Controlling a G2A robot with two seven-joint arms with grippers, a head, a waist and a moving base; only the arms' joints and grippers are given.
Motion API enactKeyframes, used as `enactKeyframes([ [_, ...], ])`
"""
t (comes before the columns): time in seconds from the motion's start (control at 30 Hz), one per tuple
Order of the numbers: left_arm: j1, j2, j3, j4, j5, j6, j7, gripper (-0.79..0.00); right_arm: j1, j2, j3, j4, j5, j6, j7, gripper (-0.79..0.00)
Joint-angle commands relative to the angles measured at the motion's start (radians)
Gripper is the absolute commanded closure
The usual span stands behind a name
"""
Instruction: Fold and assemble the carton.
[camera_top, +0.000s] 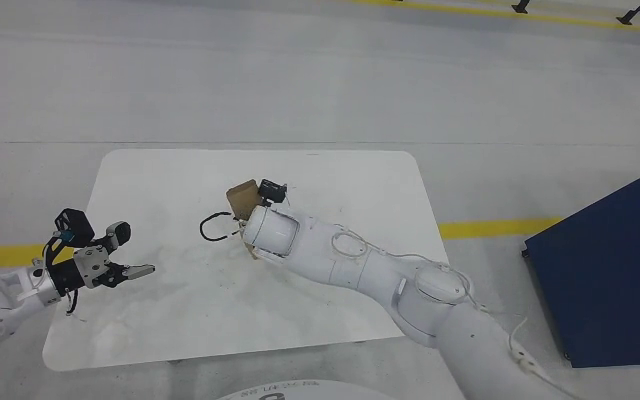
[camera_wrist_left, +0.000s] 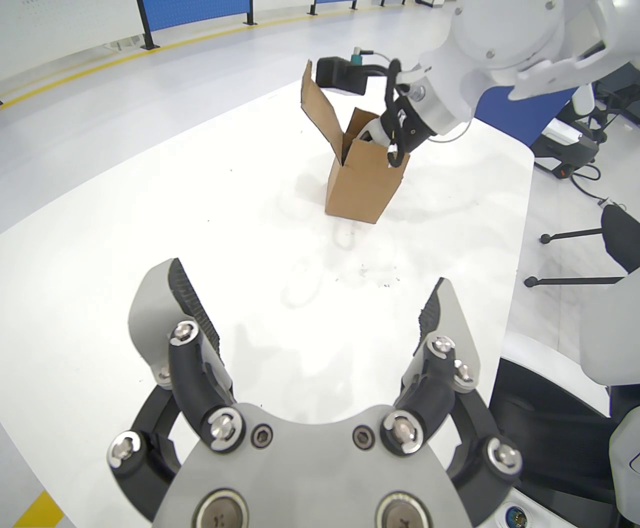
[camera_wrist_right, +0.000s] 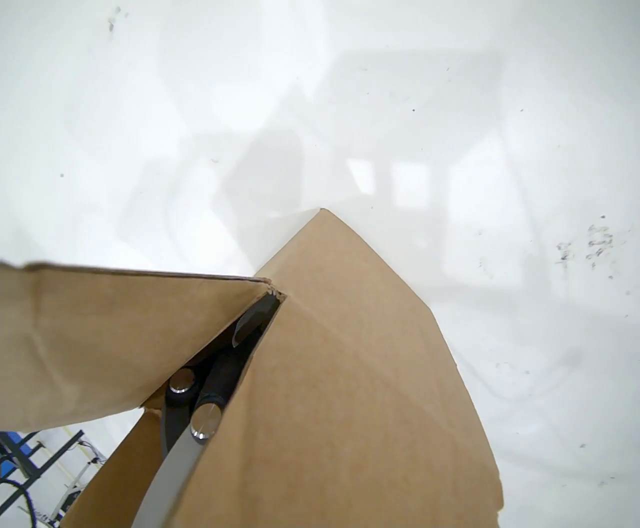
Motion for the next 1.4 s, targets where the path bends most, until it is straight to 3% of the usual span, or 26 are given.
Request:
enactKeyframes([
  [0.0, 0.0, 0.0, 0.0, 0.0, 0.0, 0.0, 0.0, -0.785, -0.041, 0.025, 0.037, -0.071, 0.017, 0.0, -0.08, 0.0],
  [0.13, 0.0, 0.0, 0.0, 0.0, 0.0, 0.0, 0.0, -0.785, -0.092, 0.073, 0.057, -0.155, 0.024, 0.0, -0.125, 0.0],
  [0.37, 0.0, 0.0, 0.0, 0.0, 0.0, 0.0, 0.0, -0.785, -0.022, 0.116, -0.04, -0.18, 0.02, 0.0, 0.021, 0.0],
  [0.6, 0.0, 0.0, 0.0, 0.0, 0.0, 0.0, 0.0, -0.785, 0.044, 0.115, -0.123, -0.146, 0.079, 0.0, 0.057, 0.0],
  [0.87, 0.0, 0.0, 0.0, 0.0, 0.0, 0.0, 0.0, -0.785, 0.058, 0.091, -0.126, -0.109, 0.07, 0.0, 0.082, 0.0],
  [1.07, 0.0, 0.0, 0.0, 0.0, 0.0, 0.0, 0.0, -0.785, -0.007, 0.118, -0.042, -0.252, 0.148, 0.0, -0.165, 0.0],
  [1.23, 0.0, 0.0, 0.0, 0.0, 0.0, 0.0, 0.0, -0.785, -0.186, 0.183, 0.111, -0.504, 0.139, -0.016, -0.41, 0.0],
  [1.37, 0.0, 0.0, 0.0, 0.0, 0.0, 0.0, 0.0, -0.785, -0.34, 0.235, 0.227, -0.665, 0.098, -0.111, -0.481, 0.0],
])
